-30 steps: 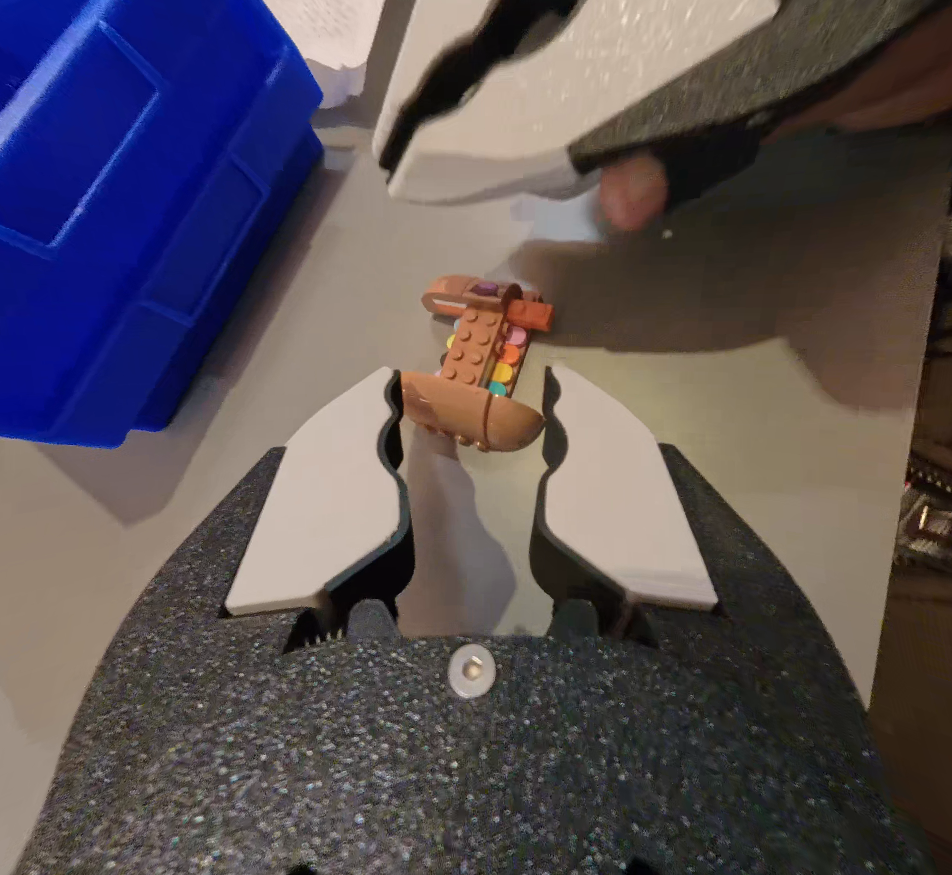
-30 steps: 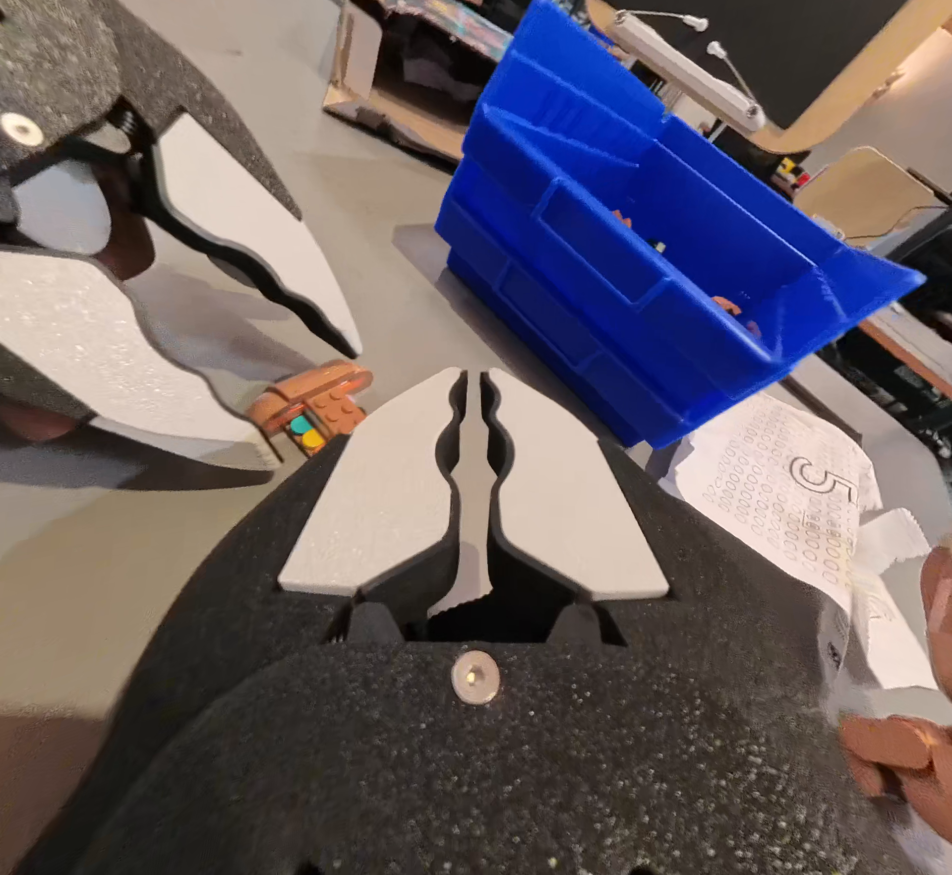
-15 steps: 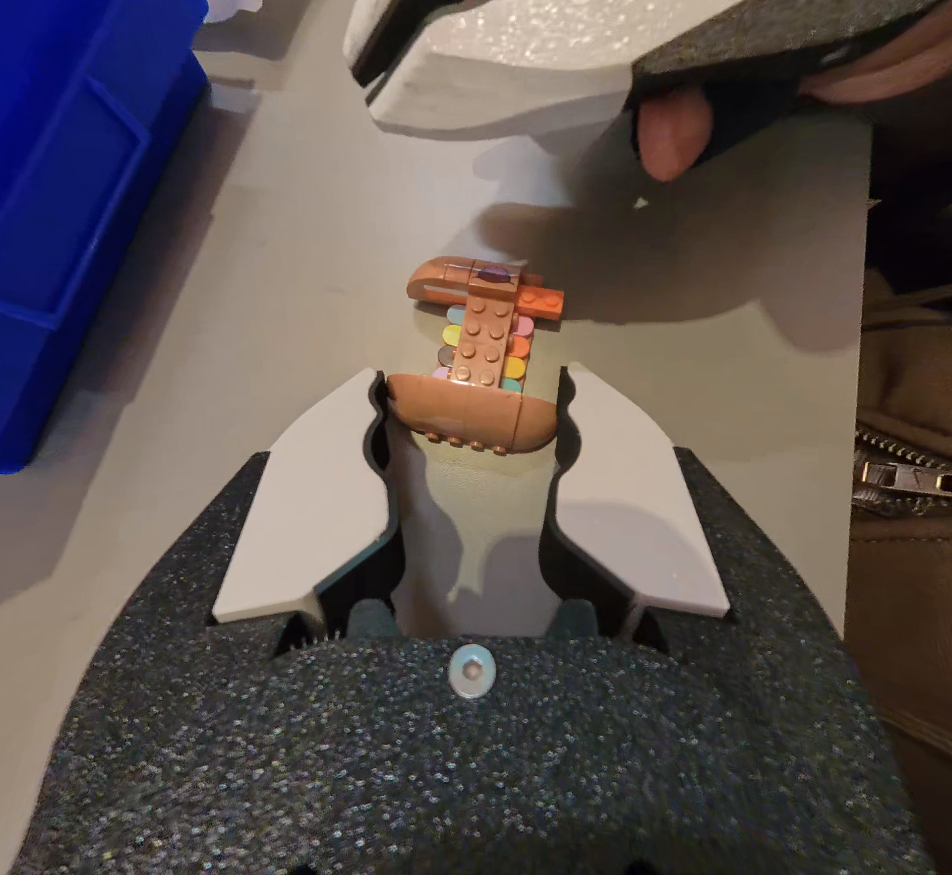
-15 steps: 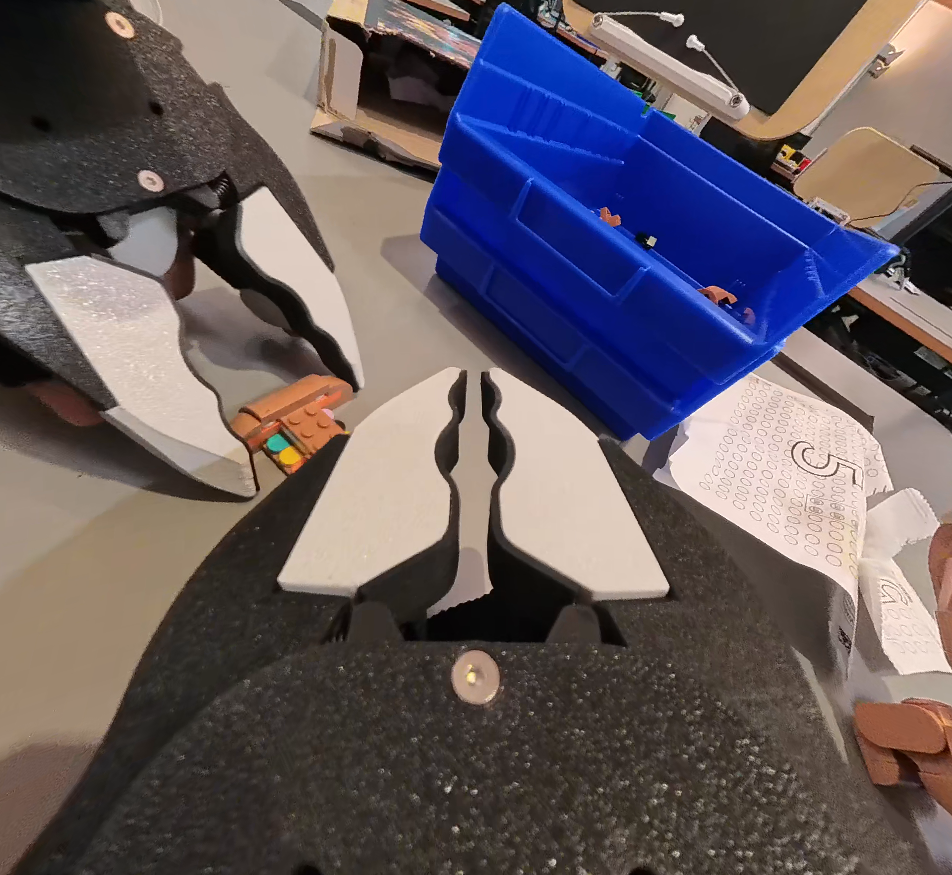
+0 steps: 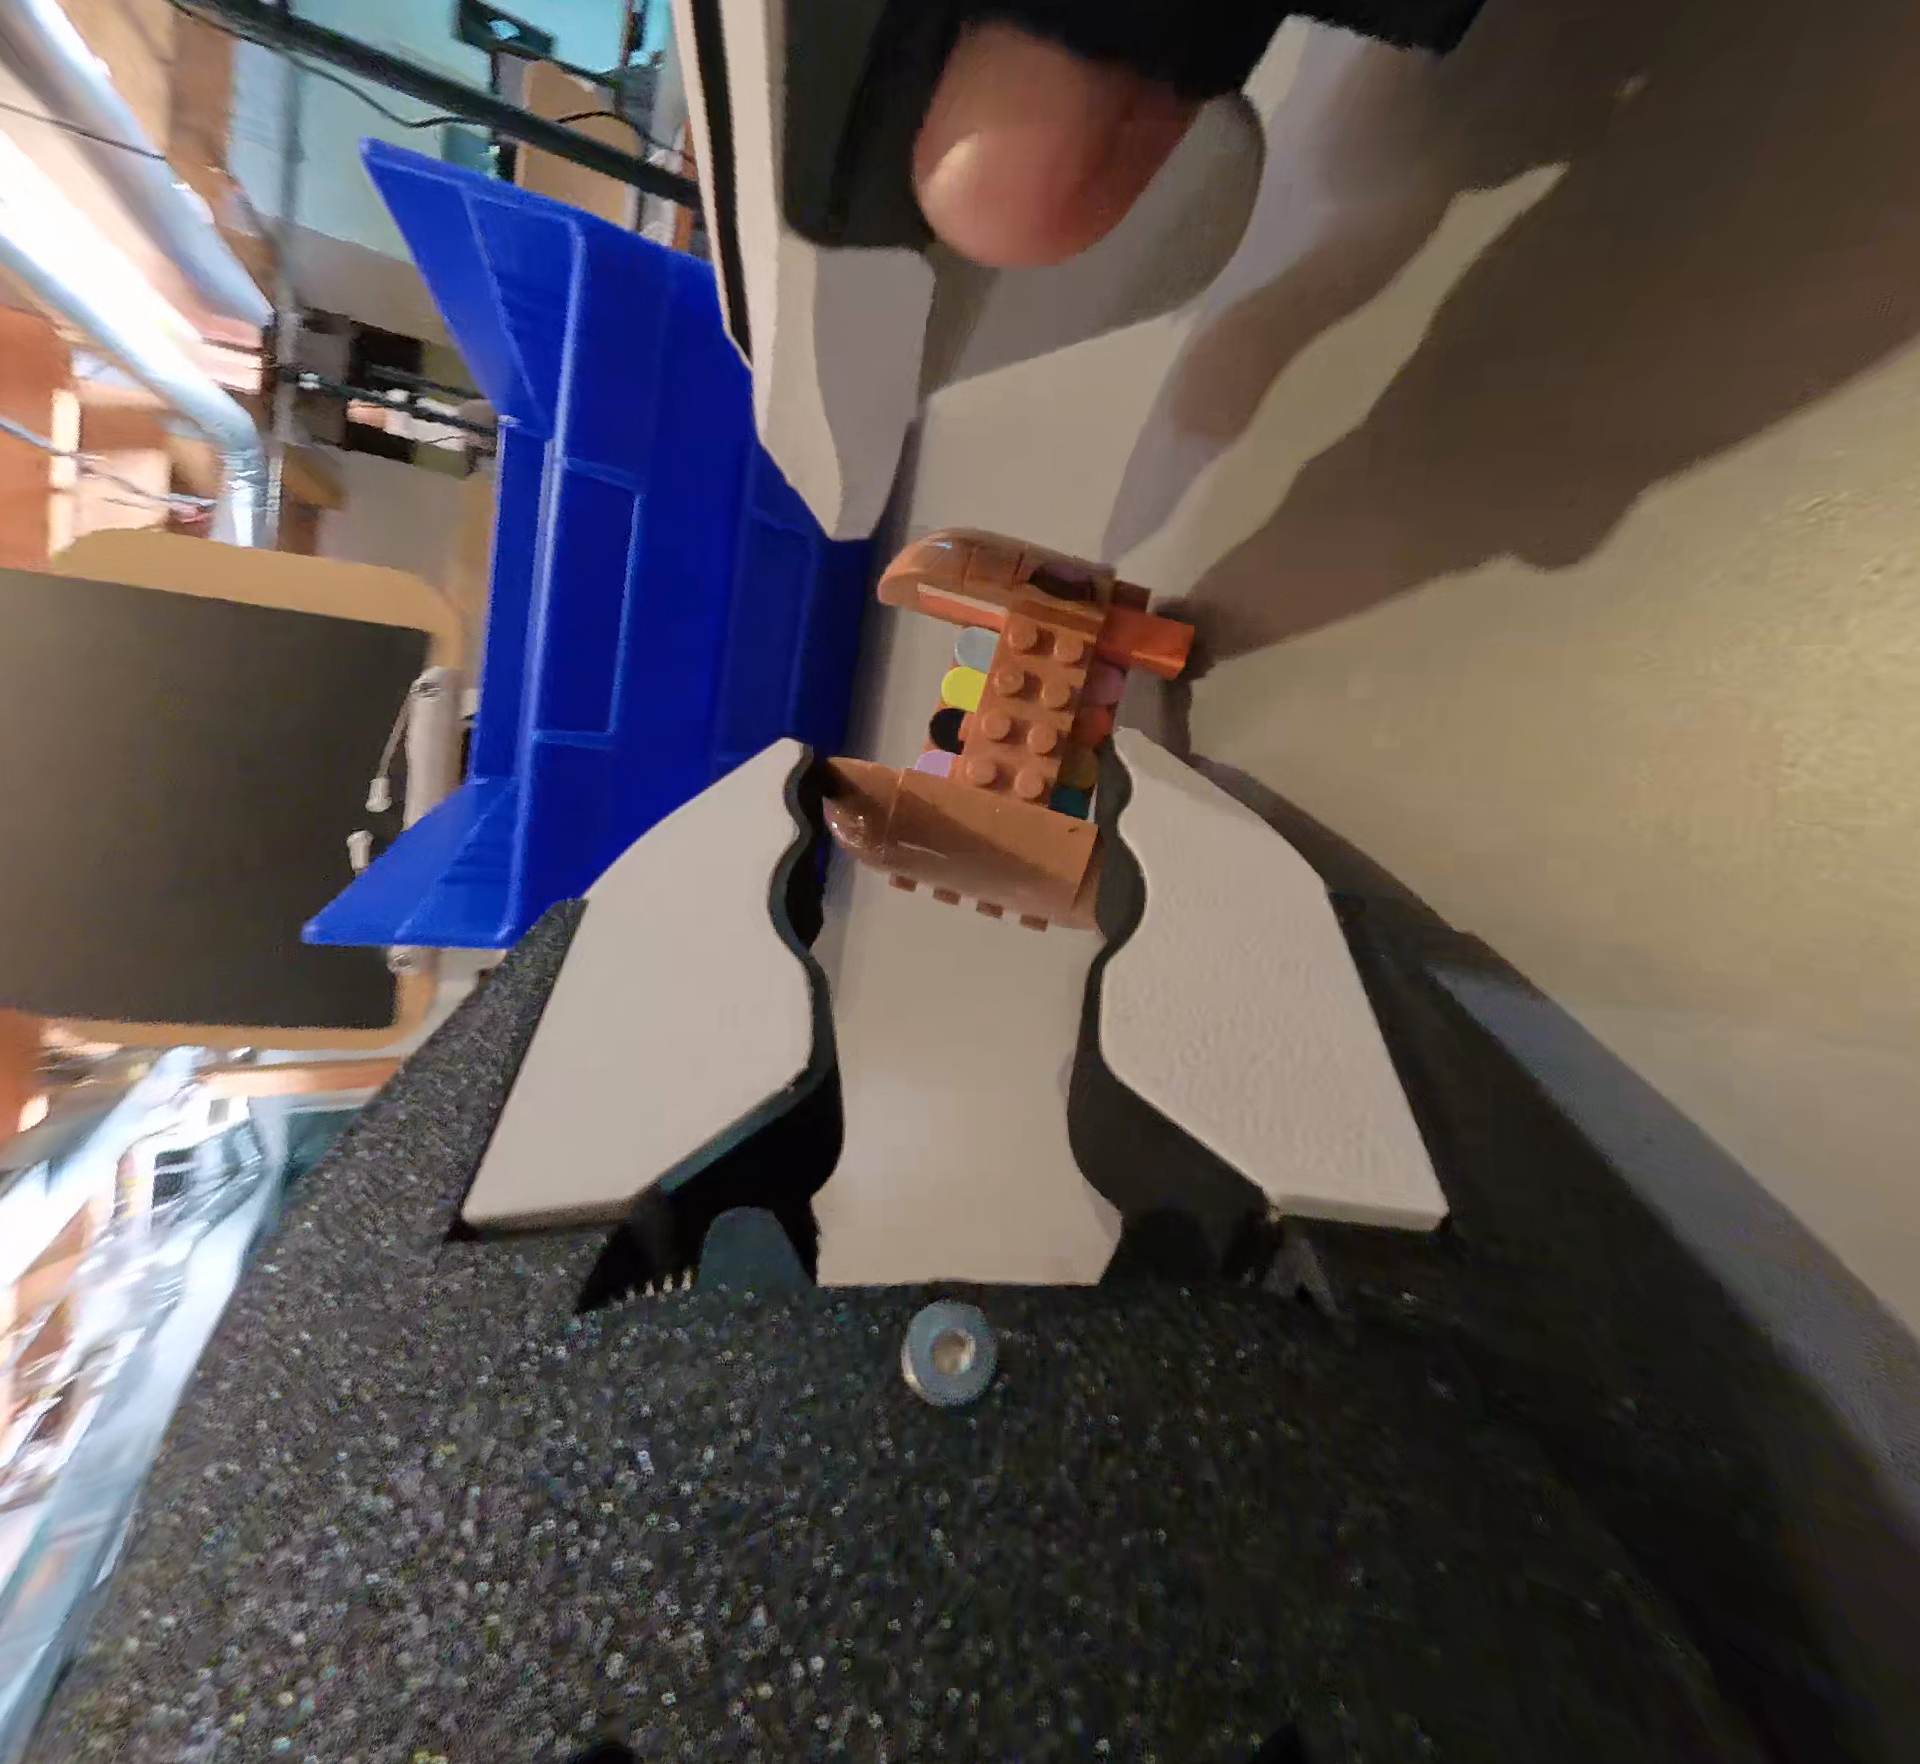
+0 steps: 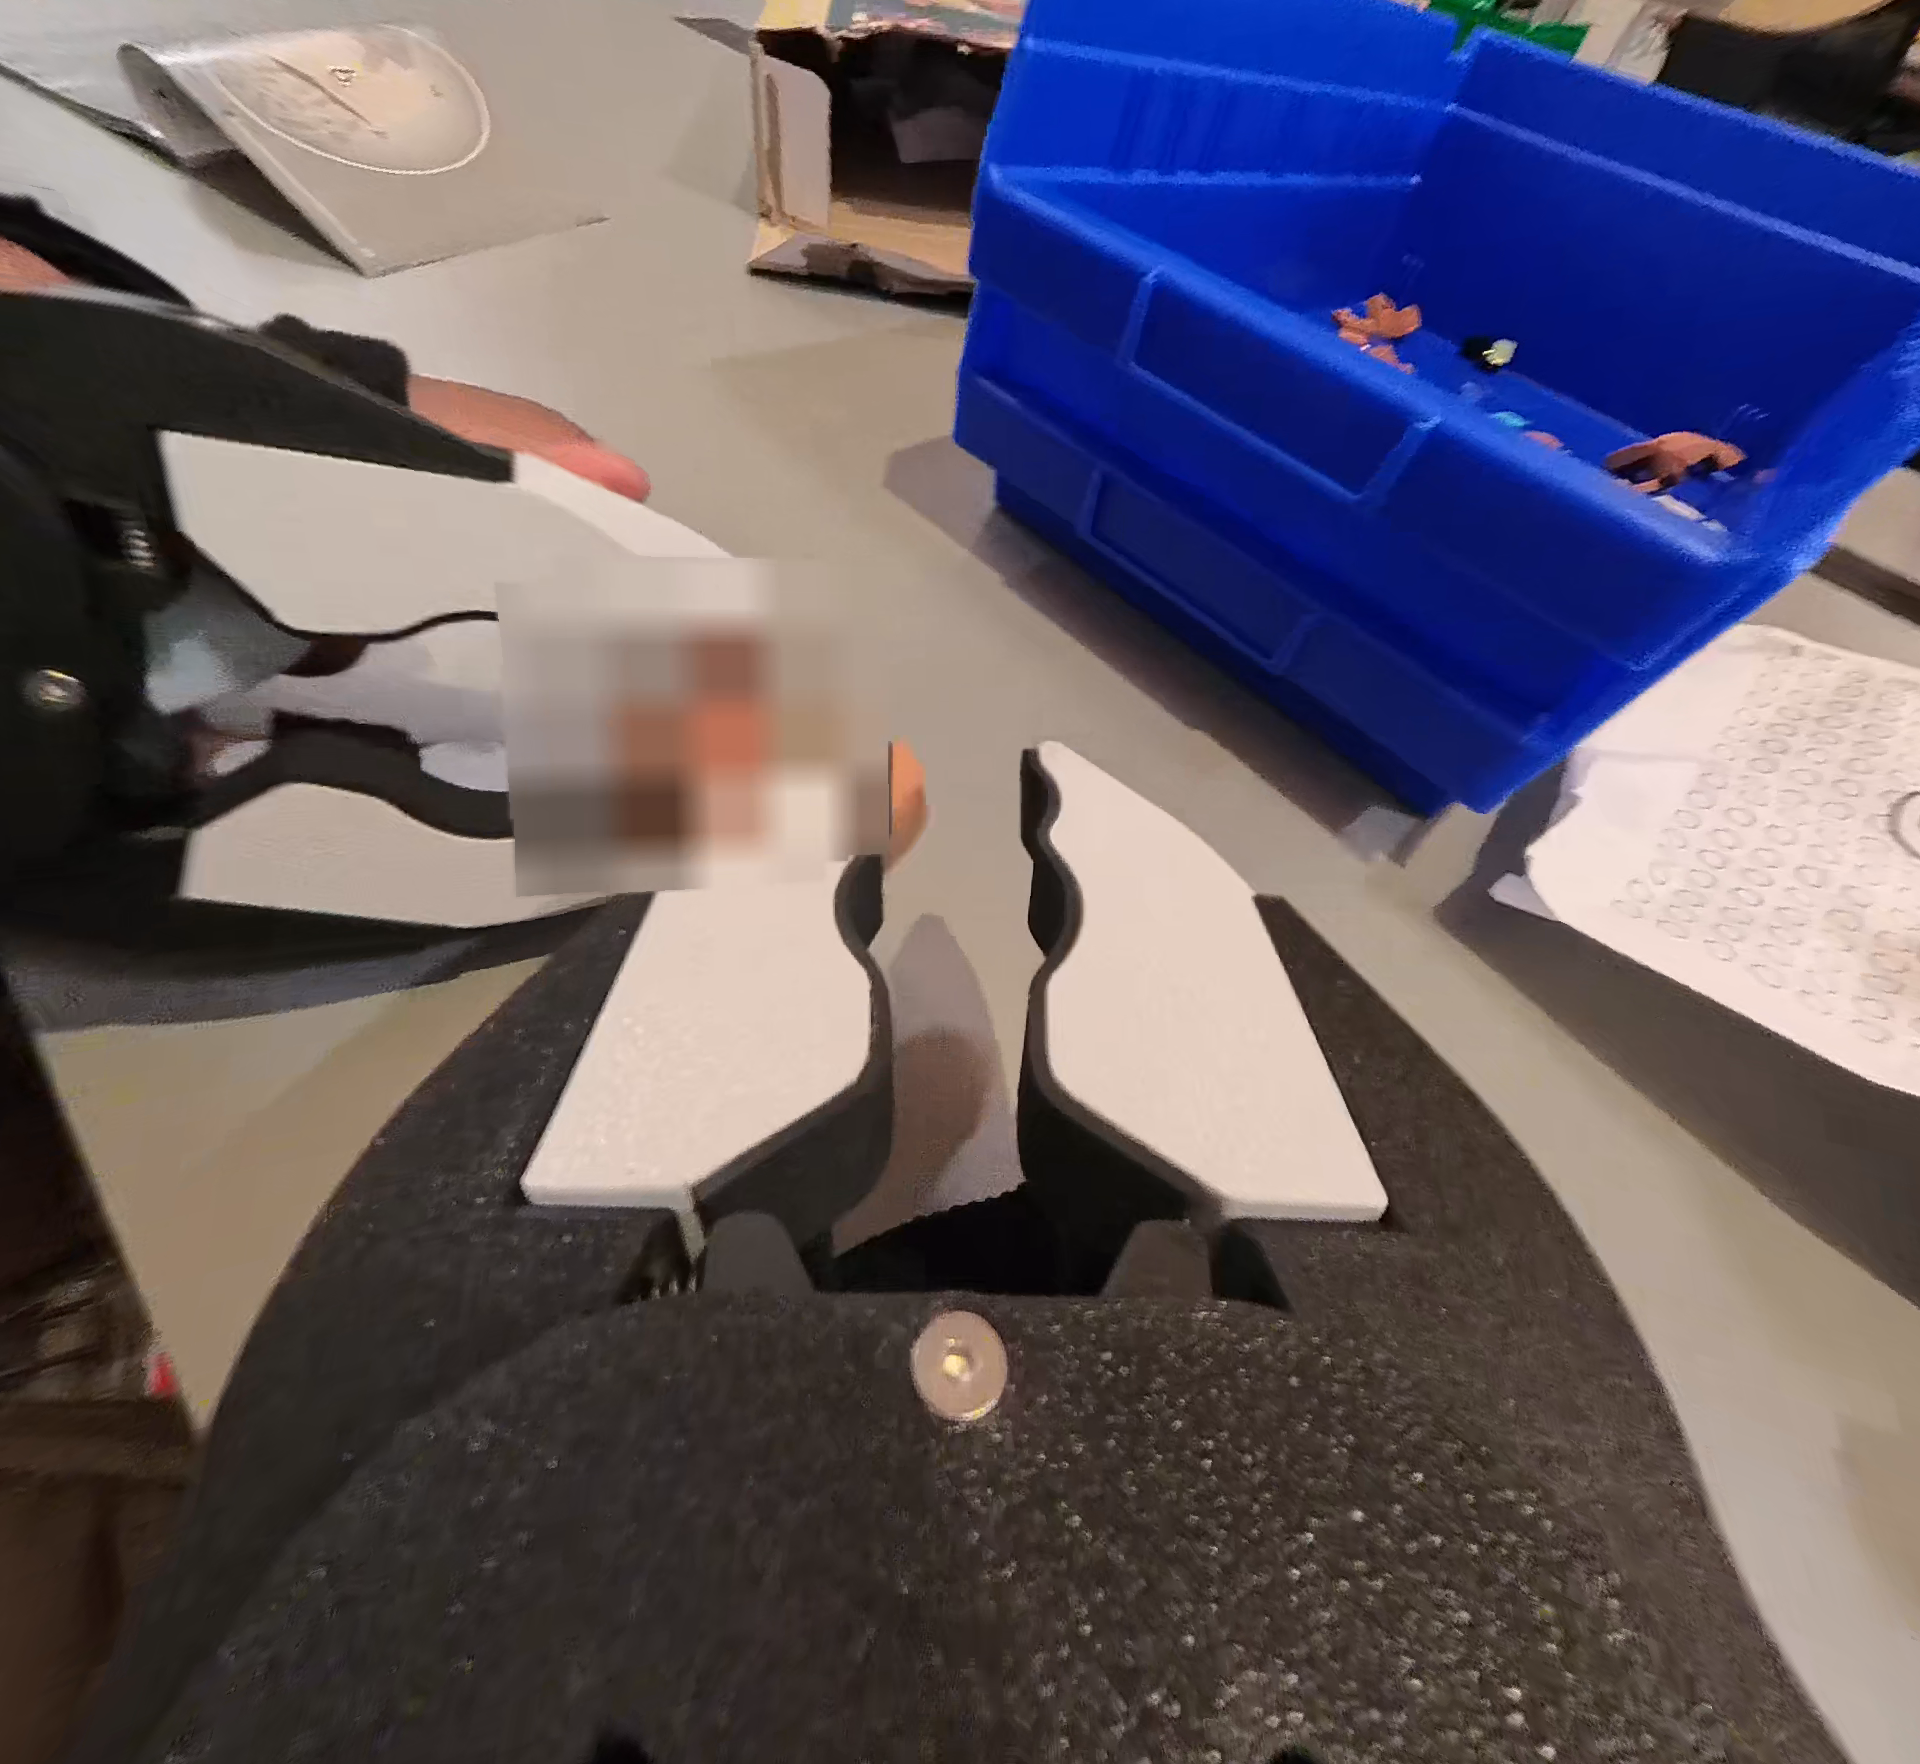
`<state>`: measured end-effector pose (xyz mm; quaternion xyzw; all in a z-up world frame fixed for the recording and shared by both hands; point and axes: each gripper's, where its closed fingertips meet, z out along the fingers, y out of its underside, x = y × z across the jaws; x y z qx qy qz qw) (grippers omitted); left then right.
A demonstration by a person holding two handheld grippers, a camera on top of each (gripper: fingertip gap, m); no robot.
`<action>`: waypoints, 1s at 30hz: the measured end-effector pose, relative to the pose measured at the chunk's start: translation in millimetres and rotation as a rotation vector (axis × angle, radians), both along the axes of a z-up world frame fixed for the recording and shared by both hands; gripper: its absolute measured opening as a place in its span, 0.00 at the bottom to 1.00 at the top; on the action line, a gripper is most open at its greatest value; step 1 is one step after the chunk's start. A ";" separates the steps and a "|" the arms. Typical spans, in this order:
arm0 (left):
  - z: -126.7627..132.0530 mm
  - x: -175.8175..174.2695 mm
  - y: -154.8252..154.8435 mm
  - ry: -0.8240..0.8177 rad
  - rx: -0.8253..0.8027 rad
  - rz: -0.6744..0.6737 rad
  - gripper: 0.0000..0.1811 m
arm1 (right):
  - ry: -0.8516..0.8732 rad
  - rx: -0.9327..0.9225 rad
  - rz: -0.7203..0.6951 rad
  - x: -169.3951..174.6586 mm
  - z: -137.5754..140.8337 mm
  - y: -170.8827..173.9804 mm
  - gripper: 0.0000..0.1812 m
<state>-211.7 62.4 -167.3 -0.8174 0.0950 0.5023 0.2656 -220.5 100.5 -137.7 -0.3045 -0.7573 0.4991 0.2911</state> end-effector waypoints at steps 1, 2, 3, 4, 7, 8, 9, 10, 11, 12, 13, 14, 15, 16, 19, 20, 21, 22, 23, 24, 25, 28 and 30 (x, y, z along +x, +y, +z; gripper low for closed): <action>0.6 -0.8 -0.6 0.026 -0.003 0.019 0.28 | -0.017 -0.005 0.017 3.3 -1.3 -3.4 0.13; 1.1 -1.4 -0.8 0.051 -0.005 0.033 0.28 | -0.034 -0.009 0.032 6.4 -2.7 -6.7 0.13; 1.4 -1.7 -1.0 0.072 -0.008 0.045 0.28 | -0.049 -0.010 0.043 8.7 -4.2 -9.3 0.13; 2.0 -1.9 -1.3 0.089 -0.012 0.056 0.28 | -0.060 -0.008 0.047 10.1 -5.5 -11.2 0.13; 4.1 -0.7 -0.1 0.124 -0.009 0.067 0.28 | -0.085 0.002 0.048 9.4 -9.1 -14.0 0.13; 4.9 0.0 0.6 0.132 -0.005 0.067 0.28 | -0.098 0.006 0.046 8.3 -11.0 -14.3 0.13; 6.3 0.7 1.3 0.144 0.001 0.067 0.28 | -0.112 0.009 0.043 7.1 -12.7 -14.5 0.13; 8.3 1.3 1.7 0.156 0.009 0.068 0.28 | -0.123 0.011 0.039 5.6 -14.1 -14.3 0.13; 10.2 2.0 2.3 0.166 0.017 0.066 0.28 | -0.130 0.013 0.034 4.2 -15.1 -14.3 0.13; 10.9 2.5 2.6 0.172 0.019 0.065 0.28 | -0.134 0.011 0.034 3.2 -15.4 -14.7 0.13; 10.9 1.9 2.3 0.177 0.018 0.068 0.28 | -0.137 0.010 0.033 2.3 -15.7 -15.1 0.13; 10.7 1.5 2.1 0.179 0.017 0.070 0.28 | -0.141 0.012 0.031 1.5 -16.2 -15.3 0.13; 10.8 1.3 1.9 0.180 0.019 0.071 0.28 | -0.142 0.014 0.028 0.5 -16.5 -15.7 0.12; 11.0 1.6 2.2 0.179 0.022 0.068 0.28 | -0.144 0.017 0.024 -0.5 -17.0 -15.8 0.12; 9.3 2.0 3.5 0.152 0.041 0.052 0.28 | -0.149 0.038 0.014 -2.9 -19.5 -16.0 0.11; 7.2 1.3 3.6 0.123 0.055 0.047 0.28 | -0.152 0.047 0.010 -3.6 -20.6 -15.8 0.11; 6.2 1.2 3.6 0.091 0.076 0.041 0.28 | -0.150 0.057 0.006 -4.2 -21.4 -15.7 0.11; 5.9 2.2 4.1 0.055 0.100 0.028 0.29 | -0.137 0.065 0.000 -5.0 -20.8 -15.3 0.11; 5.1 4.3 4.9 0.009 0.126 0.012 0.29 | -0.118 0.074 -0.011 -6.2 -19.7 -14.2 0.11; 4.6 6.2 5.1 -0.041 0.158 0.001 0.29 | -0.100 0.087 -0.022 -7.4 -19.0 -13.0 0.11; 5.4 8.1 5.0 -0.090 0.198 -0.012 0.30 | -0.083 0.098 -0.026 -7.9 -18.3 -12.7 0.11; 8.4 13.5 3.4 -0.275 0.330 -0.048 0.30 | -0.049 0.114 -0.032 -8.2 -16.0 -12.4 0.11; 7.9 13.5 0.5 -0.409 0.406 -0.045 0.31 | -0.021 0.114 -0.039 -8.6 -13.0 -11.3 0.11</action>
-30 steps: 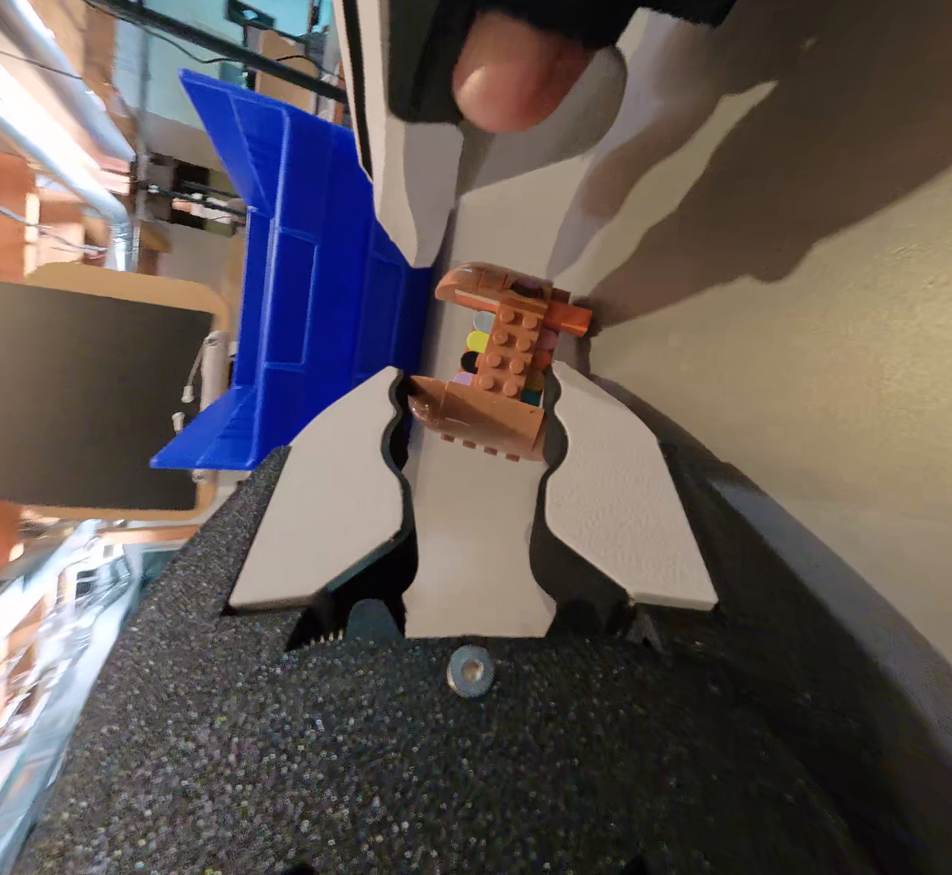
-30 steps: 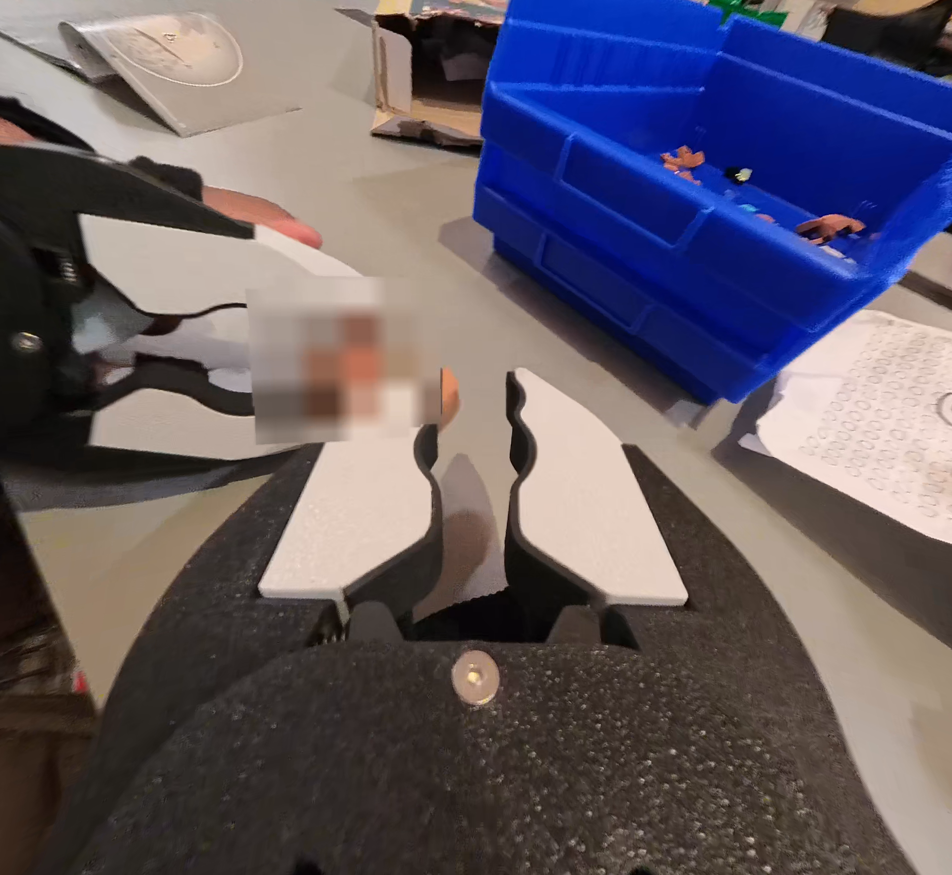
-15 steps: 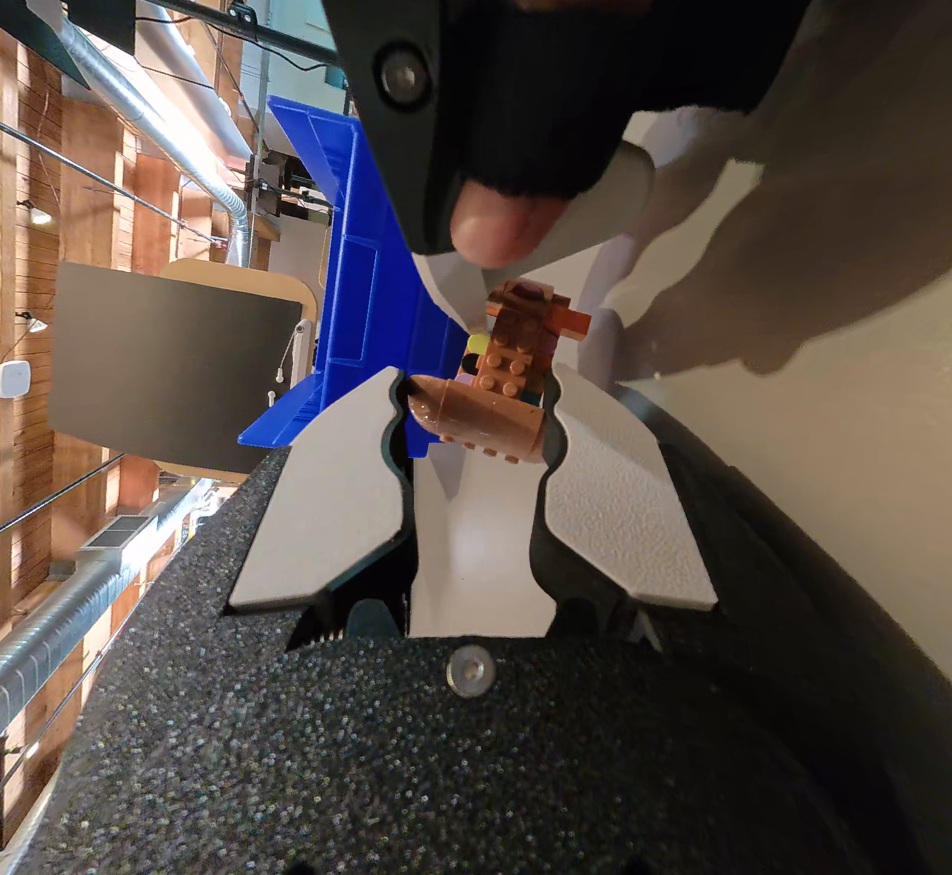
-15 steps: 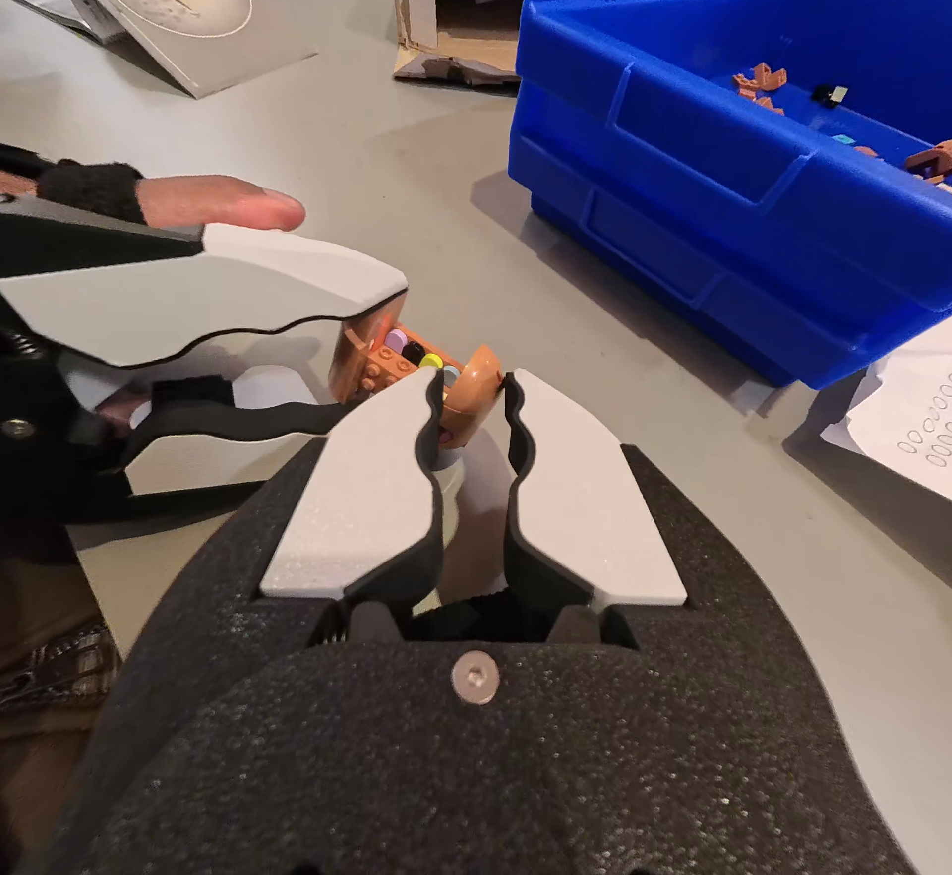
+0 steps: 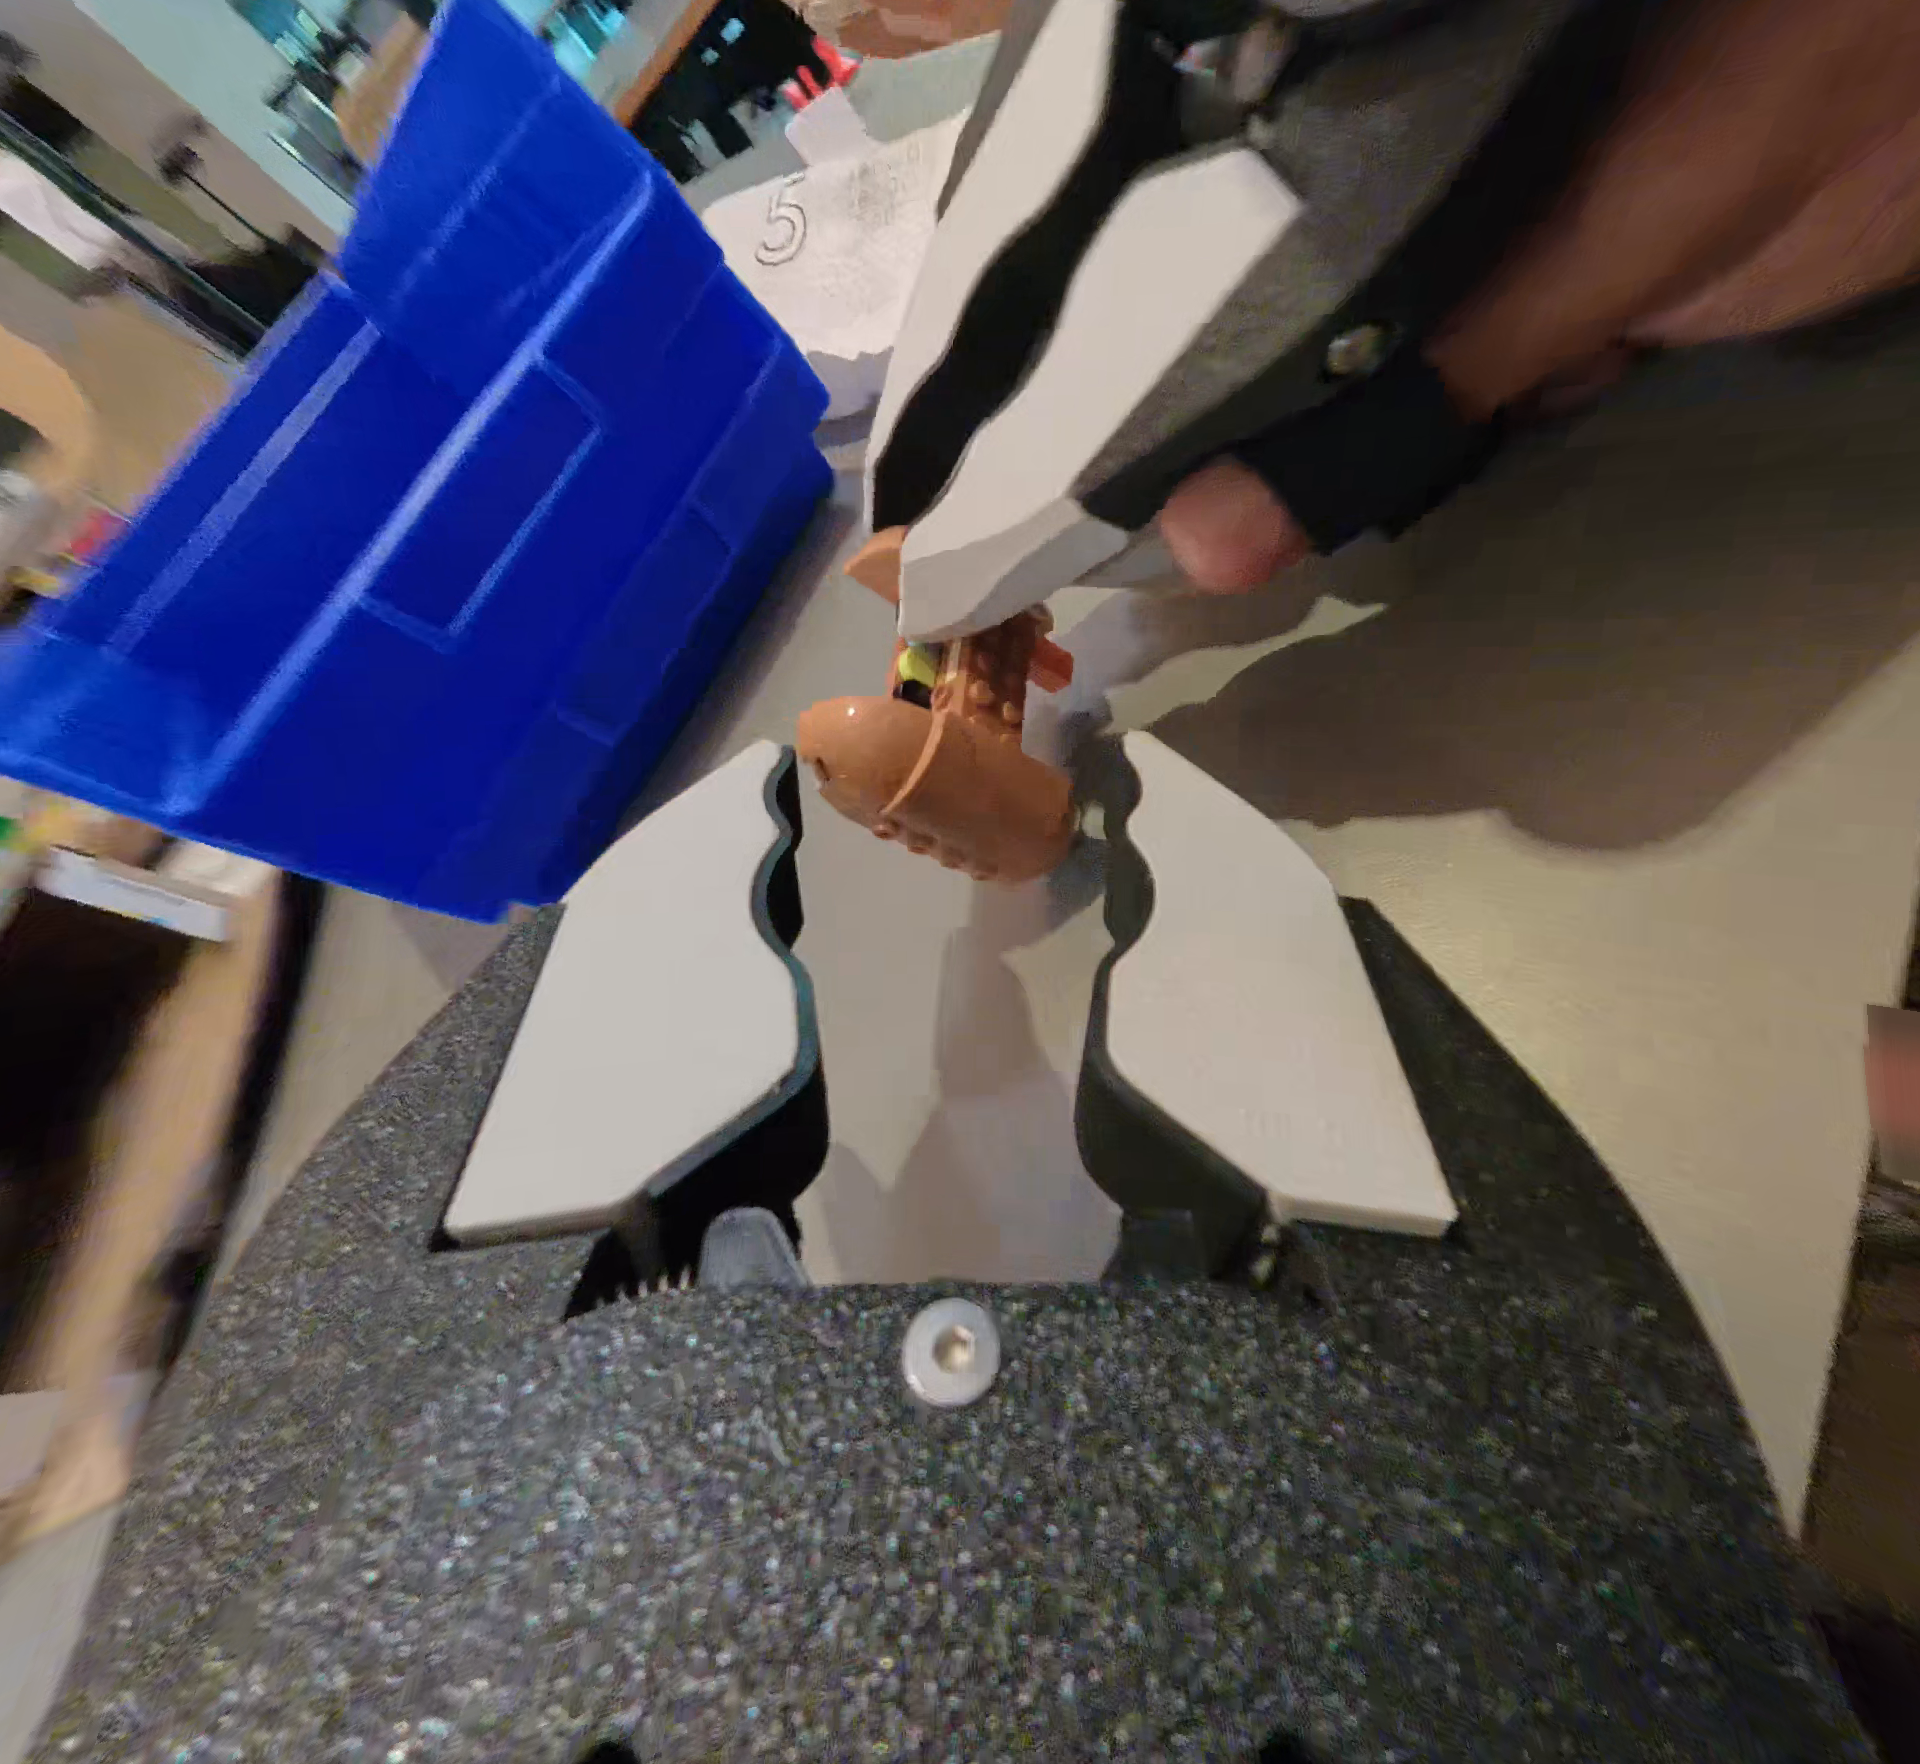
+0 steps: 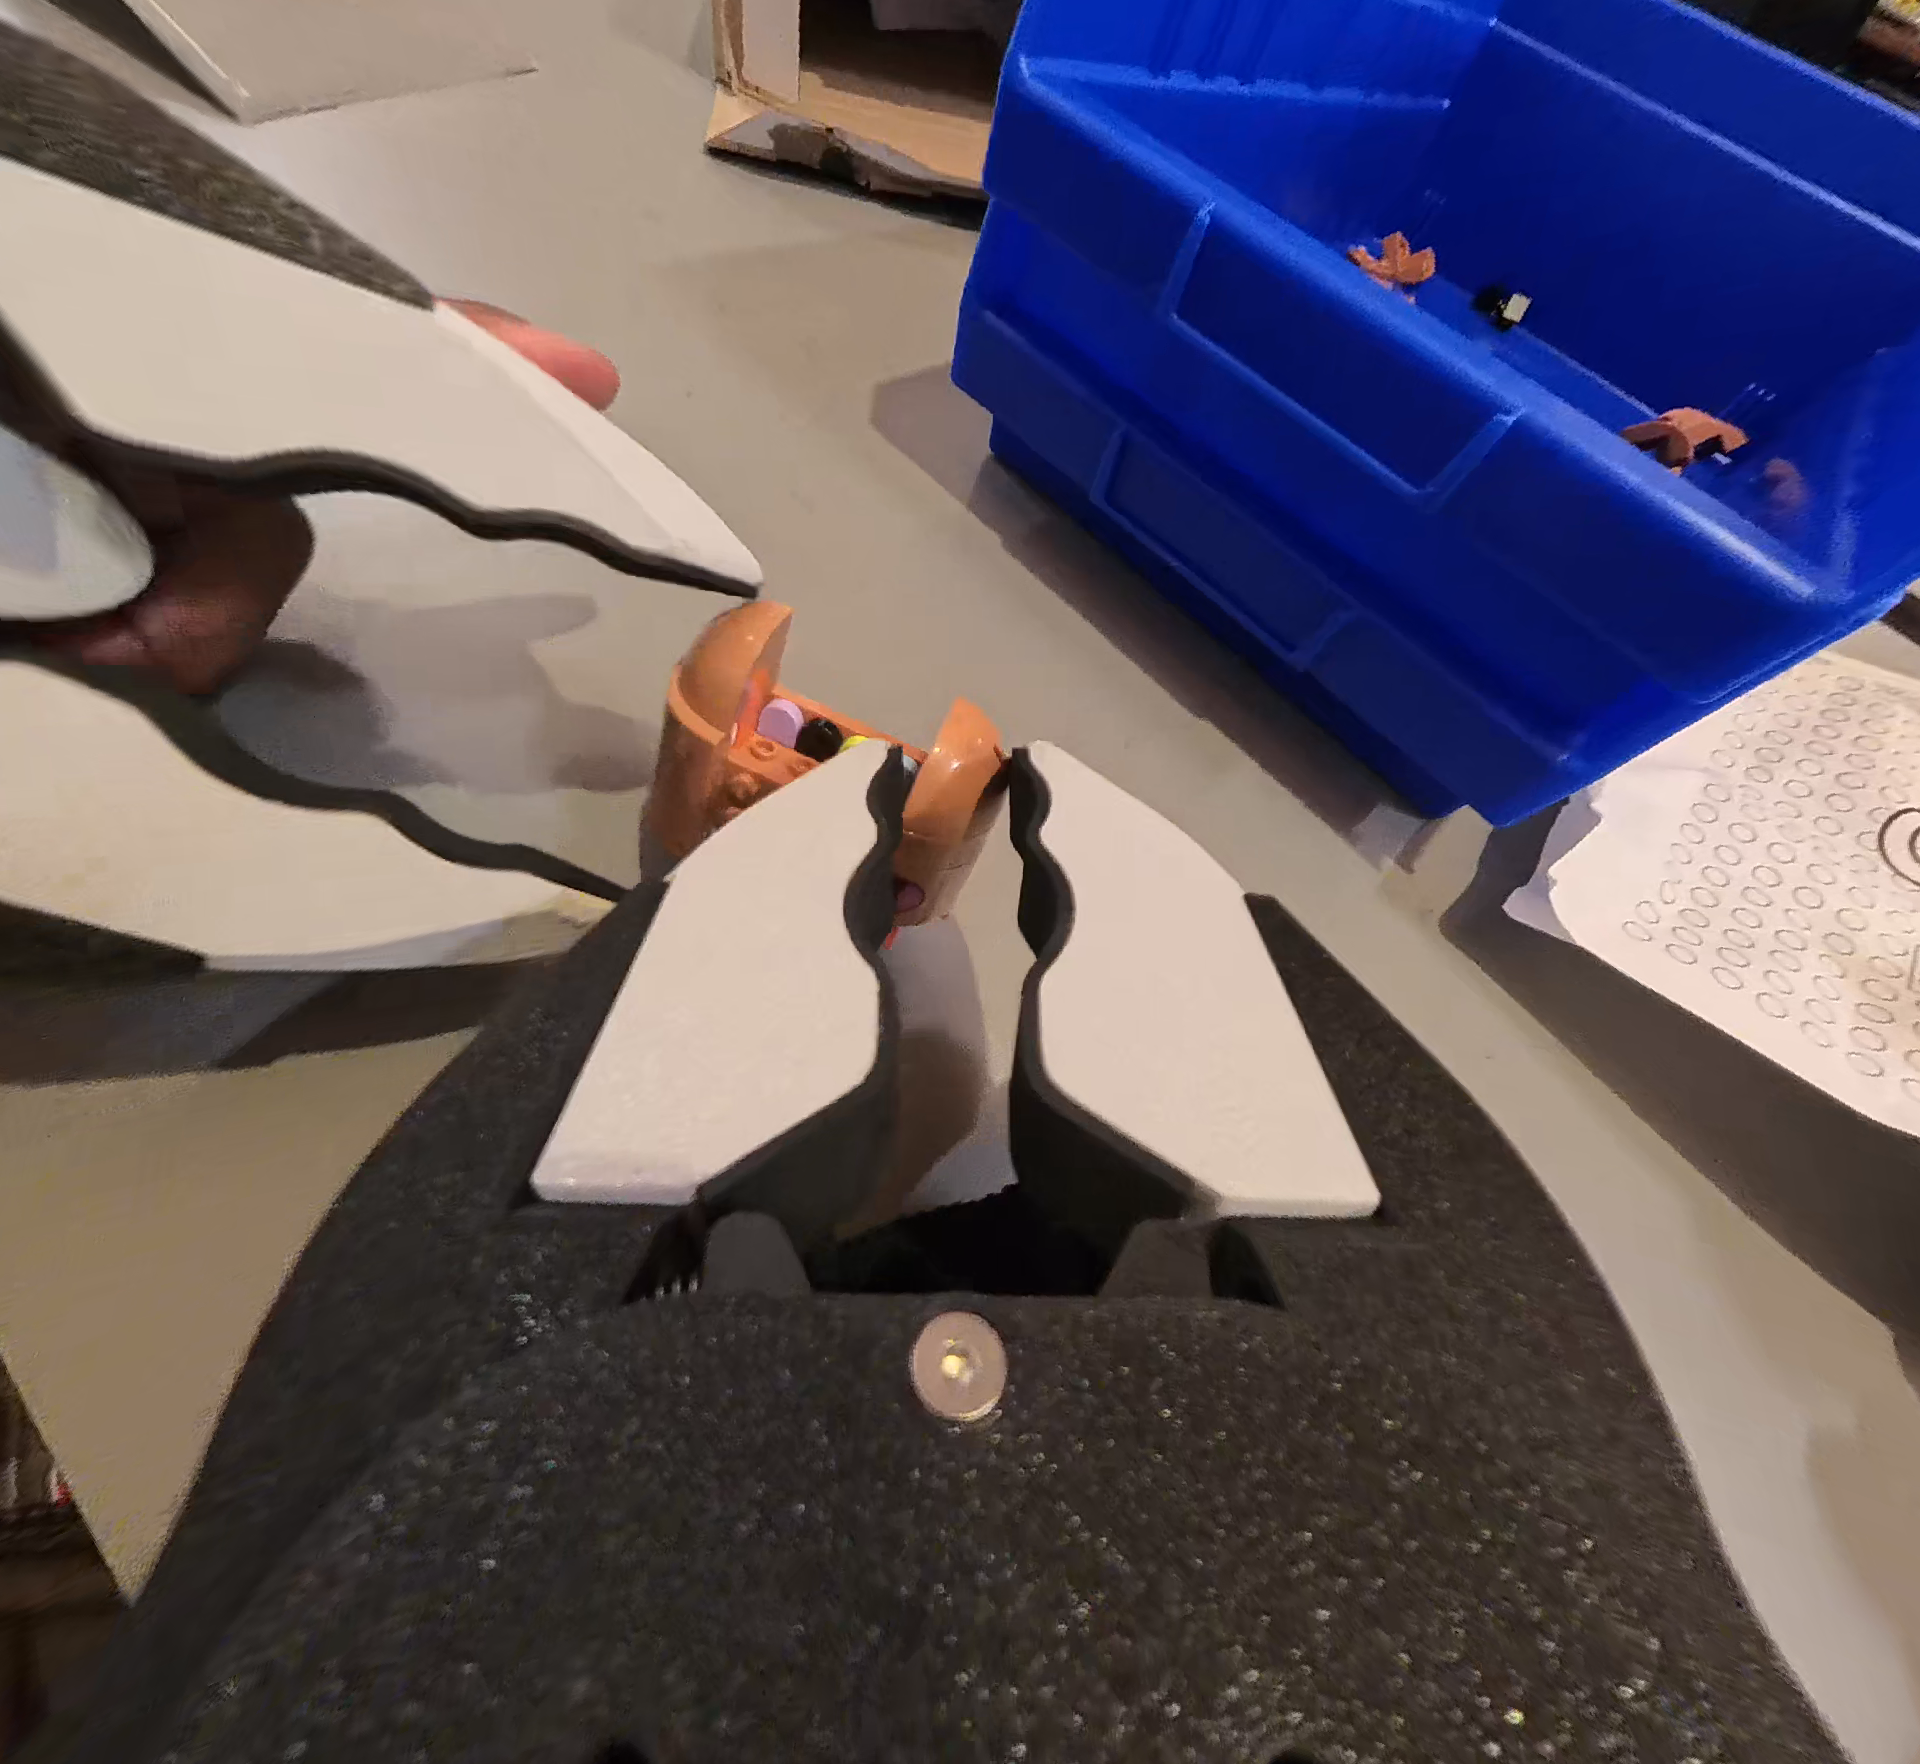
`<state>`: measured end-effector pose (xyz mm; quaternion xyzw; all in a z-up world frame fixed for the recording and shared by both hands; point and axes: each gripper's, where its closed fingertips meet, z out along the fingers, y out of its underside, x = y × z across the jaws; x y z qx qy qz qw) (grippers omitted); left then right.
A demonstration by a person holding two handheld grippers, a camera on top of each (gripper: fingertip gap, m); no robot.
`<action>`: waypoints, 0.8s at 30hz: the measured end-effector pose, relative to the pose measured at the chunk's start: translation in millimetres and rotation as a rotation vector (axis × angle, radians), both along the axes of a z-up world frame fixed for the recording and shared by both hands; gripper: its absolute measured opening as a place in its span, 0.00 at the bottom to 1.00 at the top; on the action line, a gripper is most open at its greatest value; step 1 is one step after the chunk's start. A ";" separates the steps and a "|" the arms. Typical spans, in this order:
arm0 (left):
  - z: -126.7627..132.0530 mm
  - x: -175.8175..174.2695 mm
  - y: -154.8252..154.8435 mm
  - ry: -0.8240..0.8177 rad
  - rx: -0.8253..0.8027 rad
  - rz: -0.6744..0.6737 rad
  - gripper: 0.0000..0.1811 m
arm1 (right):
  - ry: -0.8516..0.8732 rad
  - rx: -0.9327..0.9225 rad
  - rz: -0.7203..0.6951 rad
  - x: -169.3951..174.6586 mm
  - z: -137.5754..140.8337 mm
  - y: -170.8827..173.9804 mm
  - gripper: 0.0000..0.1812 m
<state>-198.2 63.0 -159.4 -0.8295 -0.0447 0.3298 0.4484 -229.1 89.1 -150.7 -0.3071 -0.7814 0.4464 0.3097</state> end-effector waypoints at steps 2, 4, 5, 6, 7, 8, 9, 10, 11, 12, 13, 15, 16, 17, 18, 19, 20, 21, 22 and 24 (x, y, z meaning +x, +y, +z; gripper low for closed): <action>-4.9 -1.0 -1.2 -0.131 0.043 -0.011 0.34 | 0.026 -0.017 0.008 0.8 4.4 -0.5 0.10; -6.2 -5.7 -2.2 -0.205 0.064 0.003 0.37 | 0.045 -0.040 0.010 1.4 8.7 0.0 0.10; -4.9 -6.6 -0.9 -0.231 0.084 -0.001 0.38 | 0.055 -0.054 0.016 2.1 11.1 -0.3 0.09; -5.1 -6.3 1.1 -0.261 0.093 -0.007 0.38 | 0.065 -0.065 0.013 2.1 13.1 0.4 0.09; -7.4 -4.9 3.6 -0.293 0.085 -0.020 0.37 | 0.066 -0.066 0.014 2.2 13.3 0.4 0.09; -10.8 -2.7 6.3 -0.325 0.069 -0.032 0.37 | 0.065 -0.060 0.017 2.5 12.8 -0.2 0.09; -15.4 -0.4 8.5 -0.358 0.042 -0.040 0.36 | 0.066 -0.048 0.018 2.7 11.7 -0.9 0.09; -21.2 2.8 10.7 -0.394 0.007 -0.050 0.35 | 0.067 -0.033 0.020 2.9 10.4 -1.9 0.09; -26.6 6.2 12.7 -0.426 -0.027 -0.059 0.35 | 0.071 -0.020 0.025 3.5 9.5 -3.0 0.08; -31.0 9.3 14.5 -0.452 -0.055 -0.065 0.34 | 0.077 -0.013 0.028 4.2 9.5 -3.9 0.08; -33.9 12.7 16.7 -0.475 -0.072 -0.073 0.34 | 0.083 -0.010 0.028 4.6 9.8 -3.9 0.07; -36.0 15.6 20.1 -0.516 -0.075 -0.069 0.32 | 0.088 -0.007 0.022 4.8 10.1 -3.0 0.07; -36.1 15.1 20.7 -0.530 -0.072 -0.063 0.29 | 0.090 -0.007 0.019 4.7 10.2 -2.4 0.07; -35.9 14.0 20.7 -0.540 -0.066 -0.058 0.24 | 0.089 -0.004 0.020 4.9 10.0 -2.3 0.07; -35.1 14.6 21.2 -0.556 -0.057 -0.067 0.24 | 0.093 -0.003 0.019 4.9 10.1 -2.3 0.07; -34.0 15.5 21.6 -0.565 -0.049 -0.079 0.23 | 0.097 -0.002 0.017 5.0 10.5 -2.2 0.07; -32.3 17.5 22.7 -0.569 -0.038 -0.100 0.20 | 0.101 -0.004 0.016 5.0 11.2 -2.0 0.07; -31.2 20.3 23.5 -0.570 -0.036 -0.123 0.16 | 0.107 -0.011 0.014 4.9 12.4 -1.5 0.07; -30.3 19.7 23.3 -0.554 -0.034 -0.122 0.16 | 0.108 -0.018 0.013 4.8 13.2 -0.9 0.07; -29.0 18.4 23.1 -0.504 -0.038 -0.122 0.15 | 0.105 -0.032 0.012 4.6 14.3 1.1 0.07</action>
